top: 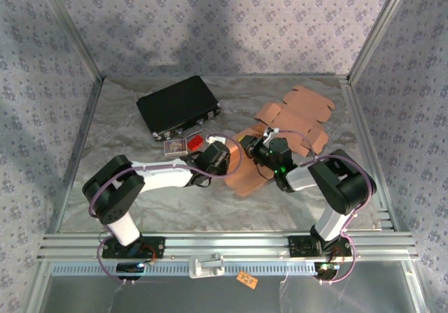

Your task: Fold the paper box

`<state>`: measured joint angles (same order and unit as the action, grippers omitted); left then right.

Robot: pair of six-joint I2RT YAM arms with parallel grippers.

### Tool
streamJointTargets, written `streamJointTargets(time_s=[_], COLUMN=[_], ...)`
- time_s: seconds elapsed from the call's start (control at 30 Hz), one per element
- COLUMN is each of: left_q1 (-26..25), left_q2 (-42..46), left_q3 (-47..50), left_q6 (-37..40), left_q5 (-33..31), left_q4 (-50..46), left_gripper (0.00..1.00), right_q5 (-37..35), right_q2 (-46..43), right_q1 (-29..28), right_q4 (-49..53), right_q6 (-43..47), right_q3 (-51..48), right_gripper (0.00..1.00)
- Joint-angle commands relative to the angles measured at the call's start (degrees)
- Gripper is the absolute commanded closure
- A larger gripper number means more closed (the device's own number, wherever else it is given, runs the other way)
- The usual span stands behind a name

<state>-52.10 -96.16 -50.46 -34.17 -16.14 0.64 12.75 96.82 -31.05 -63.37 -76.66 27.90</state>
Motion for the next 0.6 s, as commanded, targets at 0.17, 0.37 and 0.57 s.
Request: streamJointTargets(time_s=[0.17, 0.37, 0.57], left_q1=[-0.9, -1.2, -1.8], left_q2=[-3.3, -4.5, -5.4], left_q3=[-4.8, -6.7, -10.7], left_q6=[-2.8, -4.2, -4.9], left_q5=[-6.5, -9.1, -13.0], left_q4=[-3.5, -6.2, -12.8], left_gripper=[0.85, 0.95, 1.00], right_q5=[-2.9, -4.4, -7.2], right_q2=[1.6, 0.4, -3.4], right_q1=[-1.7, -2.3, -2.7], right_q4=[2.4, 4.9, 10.4], right_q6=[-1.8, -2.9, -4.0], right_q3=[0.4, 1.4, 2.2], right_gripper=[1.00, 1.00, 0.85])
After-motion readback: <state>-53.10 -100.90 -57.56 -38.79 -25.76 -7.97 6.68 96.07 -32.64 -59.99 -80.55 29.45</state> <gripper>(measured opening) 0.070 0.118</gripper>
